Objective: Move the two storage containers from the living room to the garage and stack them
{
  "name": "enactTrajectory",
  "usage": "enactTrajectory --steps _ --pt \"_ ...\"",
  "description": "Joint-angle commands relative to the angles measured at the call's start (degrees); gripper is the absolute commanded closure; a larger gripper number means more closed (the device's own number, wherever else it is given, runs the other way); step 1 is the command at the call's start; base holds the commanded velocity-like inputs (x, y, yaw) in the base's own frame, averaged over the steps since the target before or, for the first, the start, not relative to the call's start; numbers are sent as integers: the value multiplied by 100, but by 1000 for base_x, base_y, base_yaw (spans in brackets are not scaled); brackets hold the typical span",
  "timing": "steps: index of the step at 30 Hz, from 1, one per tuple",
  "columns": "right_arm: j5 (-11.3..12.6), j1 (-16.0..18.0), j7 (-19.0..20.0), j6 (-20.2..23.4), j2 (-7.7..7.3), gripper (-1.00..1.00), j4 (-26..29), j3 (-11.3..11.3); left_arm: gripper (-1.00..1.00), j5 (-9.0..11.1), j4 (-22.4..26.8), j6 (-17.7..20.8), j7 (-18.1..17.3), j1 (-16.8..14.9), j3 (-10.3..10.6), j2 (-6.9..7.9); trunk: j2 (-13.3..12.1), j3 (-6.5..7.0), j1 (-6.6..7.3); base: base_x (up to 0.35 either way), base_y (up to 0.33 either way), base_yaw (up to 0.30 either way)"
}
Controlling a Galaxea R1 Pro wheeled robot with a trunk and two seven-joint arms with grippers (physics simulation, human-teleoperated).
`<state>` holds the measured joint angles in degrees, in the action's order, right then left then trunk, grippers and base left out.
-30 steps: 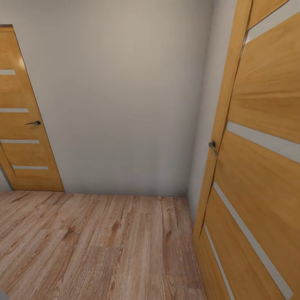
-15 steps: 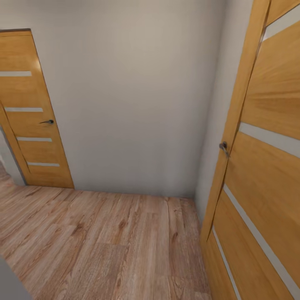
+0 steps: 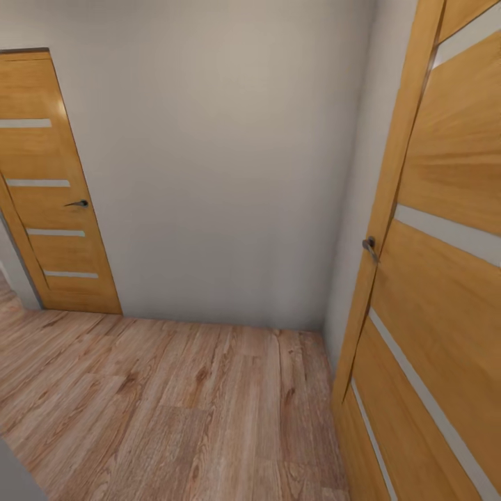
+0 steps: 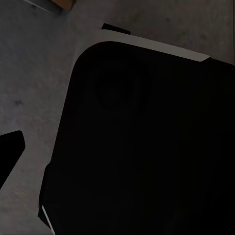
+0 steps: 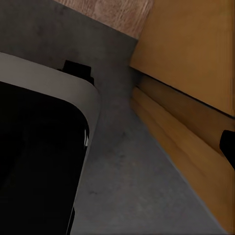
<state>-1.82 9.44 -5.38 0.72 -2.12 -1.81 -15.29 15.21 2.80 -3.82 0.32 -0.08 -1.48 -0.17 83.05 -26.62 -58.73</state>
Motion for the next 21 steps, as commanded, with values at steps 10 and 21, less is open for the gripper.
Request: enactTrajectory --steps 10,21 --pt "-20 6 -15 8 1 -100 -9 -28 -100 17 2 -13 3 -1 -11 0 3 -5 0 0 -10 0" --pt "-31 6 45 -52 -24 -100 -4 -43 -100 23 2 -8 2 -1 -19 2 3 -5 0 0 0 0"
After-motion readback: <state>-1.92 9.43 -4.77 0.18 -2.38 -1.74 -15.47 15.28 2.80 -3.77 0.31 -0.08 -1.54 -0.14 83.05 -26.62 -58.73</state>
